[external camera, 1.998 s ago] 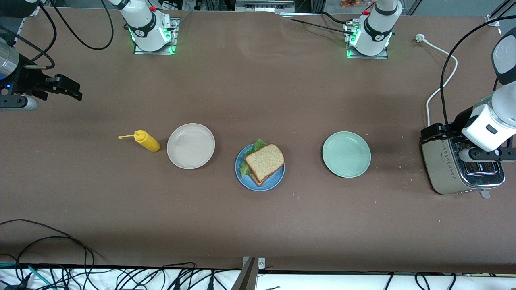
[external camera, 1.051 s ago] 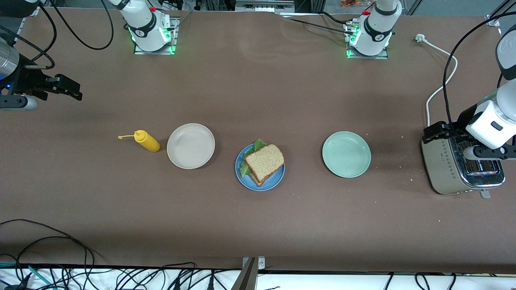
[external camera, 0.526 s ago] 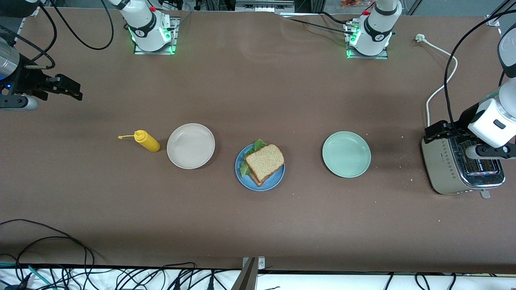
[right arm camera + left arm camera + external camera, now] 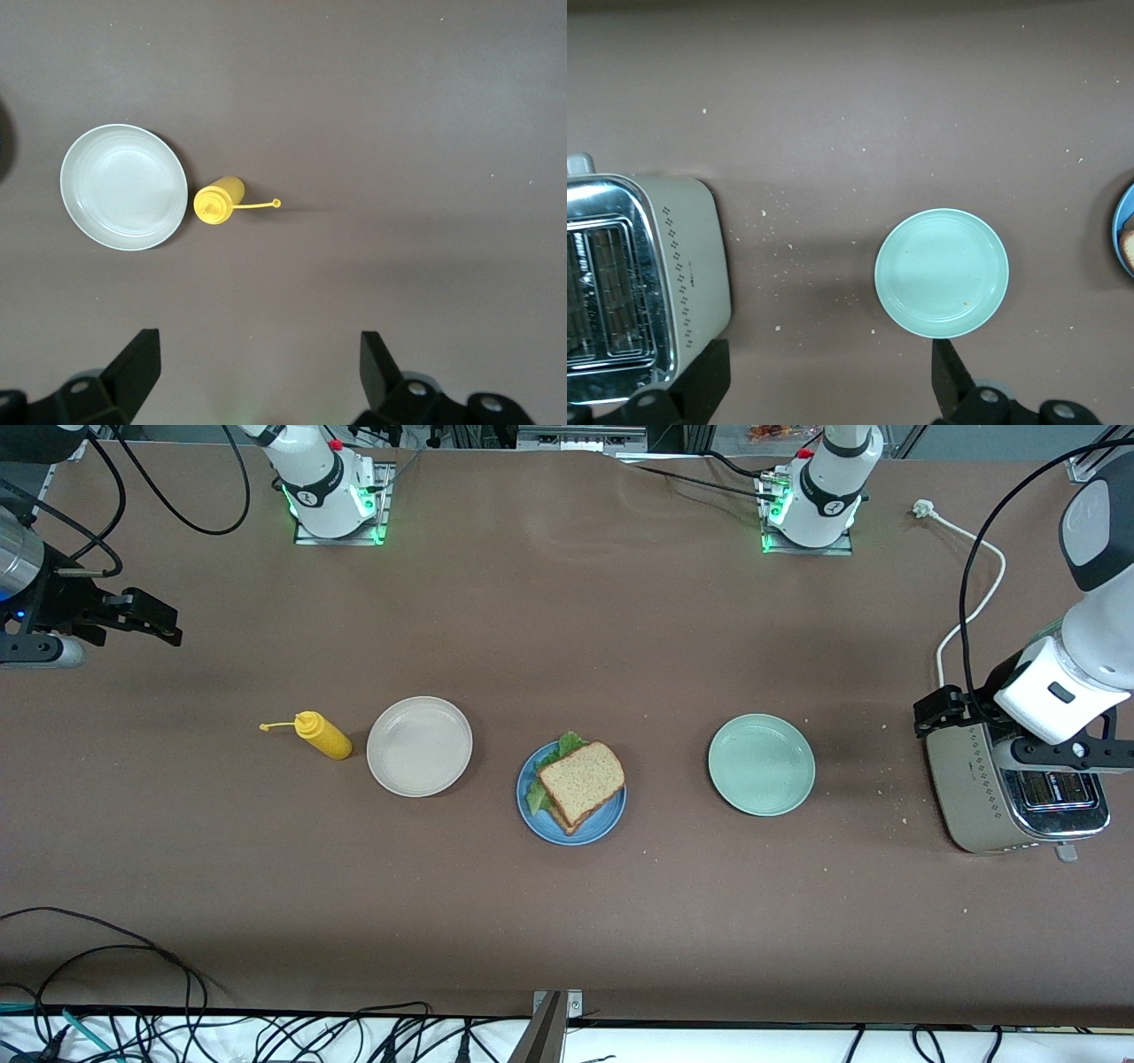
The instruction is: Make sandwich in blue plate with both arms
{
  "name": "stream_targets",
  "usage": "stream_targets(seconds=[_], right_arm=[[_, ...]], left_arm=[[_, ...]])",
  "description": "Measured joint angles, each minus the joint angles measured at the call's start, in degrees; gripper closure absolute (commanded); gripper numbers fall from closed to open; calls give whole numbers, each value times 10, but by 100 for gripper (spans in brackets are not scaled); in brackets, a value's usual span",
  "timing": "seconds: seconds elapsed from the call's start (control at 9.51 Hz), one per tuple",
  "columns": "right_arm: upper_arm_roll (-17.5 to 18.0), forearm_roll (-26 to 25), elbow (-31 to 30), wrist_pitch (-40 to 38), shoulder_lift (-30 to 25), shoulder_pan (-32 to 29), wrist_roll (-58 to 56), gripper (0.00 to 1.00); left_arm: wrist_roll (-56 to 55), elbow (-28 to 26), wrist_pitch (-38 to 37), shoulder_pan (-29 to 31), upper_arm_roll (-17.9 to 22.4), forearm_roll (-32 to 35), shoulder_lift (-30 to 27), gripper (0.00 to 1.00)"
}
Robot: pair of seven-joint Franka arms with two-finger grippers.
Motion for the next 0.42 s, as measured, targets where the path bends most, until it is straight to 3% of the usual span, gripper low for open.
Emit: stream_targets(seconds=[0.21, 0.42], right_arm=[[0, 0, 0, 0, 0, 0, 0, 0], [0, 0, 0, 0, 0, 0, 0, 0]], left_arm=[[22, 1, 0, -46, 52, 0, -8, 0], [29, 1, 0, -46, 58, 0, -11, 0]])
